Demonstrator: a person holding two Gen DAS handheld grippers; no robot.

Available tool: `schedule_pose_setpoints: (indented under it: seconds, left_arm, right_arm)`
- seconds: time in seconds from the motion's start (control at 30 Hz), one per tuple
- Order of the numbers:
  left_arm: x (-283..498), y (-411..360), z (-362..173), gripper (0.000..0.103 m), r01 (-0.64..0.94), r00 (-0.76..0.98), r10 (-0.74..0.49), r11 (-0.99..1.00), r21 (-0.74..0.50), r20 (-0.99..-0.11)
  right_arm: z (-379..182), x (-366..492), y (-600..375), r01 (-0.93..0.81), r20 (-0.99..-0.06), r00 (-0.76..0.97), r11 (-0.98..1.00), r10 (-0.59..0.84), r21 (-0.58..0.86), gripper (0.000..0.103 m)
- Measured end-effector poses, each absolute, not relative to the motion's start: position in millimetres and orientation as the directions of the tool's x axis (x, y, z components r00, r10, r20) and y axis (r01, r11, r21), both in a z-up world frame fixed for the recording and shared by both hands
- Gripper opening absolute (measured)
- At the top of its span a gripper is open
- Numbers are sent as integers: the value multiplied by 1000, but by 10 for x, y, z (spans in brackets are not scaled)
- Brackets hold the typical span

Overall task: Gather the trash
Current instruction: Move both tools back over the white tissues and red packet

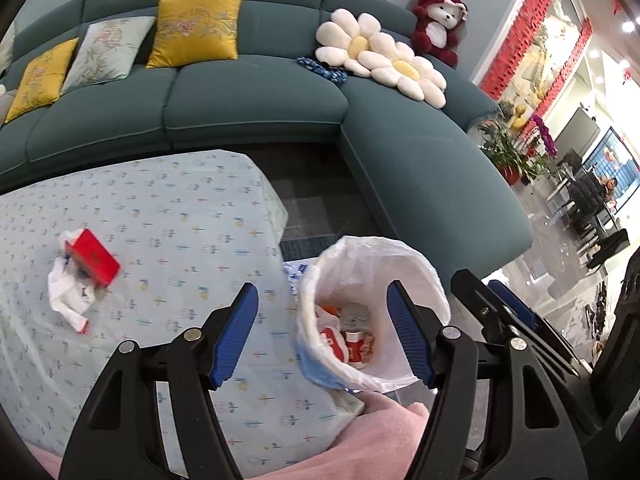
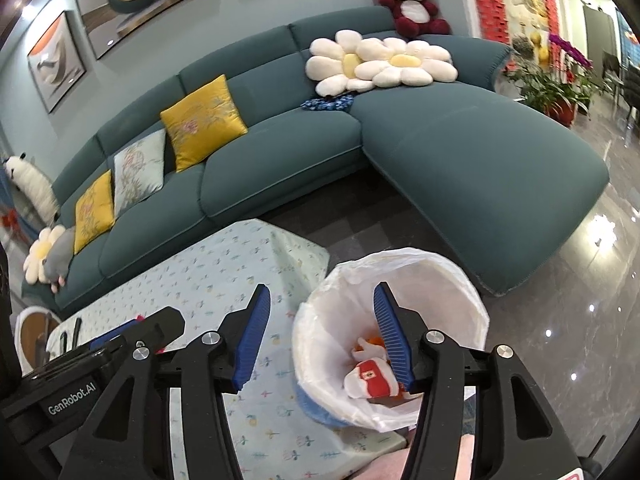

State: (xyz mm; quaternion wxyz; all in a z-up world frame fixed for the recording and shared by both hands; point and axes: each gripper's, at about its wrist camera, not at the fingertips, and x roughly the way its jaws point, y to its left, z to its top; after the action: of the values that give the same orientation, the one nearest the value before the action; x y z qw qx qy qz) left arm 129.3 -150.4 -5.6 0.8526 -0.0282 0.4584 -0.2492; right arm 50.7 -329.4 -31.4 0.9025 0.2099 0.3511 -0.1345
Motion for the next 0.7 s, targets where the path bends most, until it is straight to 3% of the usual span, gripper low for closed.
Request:
schedule_pose_setpoints:
  seconds: [0.47, 0.7]
  left_arm:
    - [1438, -747, -170, 64, 272, 484, -400, 914, -301, -778]
    - [1511, -197, -402, 72, 160, 495, -337, 941, -298, -801]
  right_arm:
    - [-335, 717, -2609, 293, -717, 696, 924, -30, 246, 53]
    - [-418, 863, -2220, 236, -738, 675, 945, 10, 228, 53]
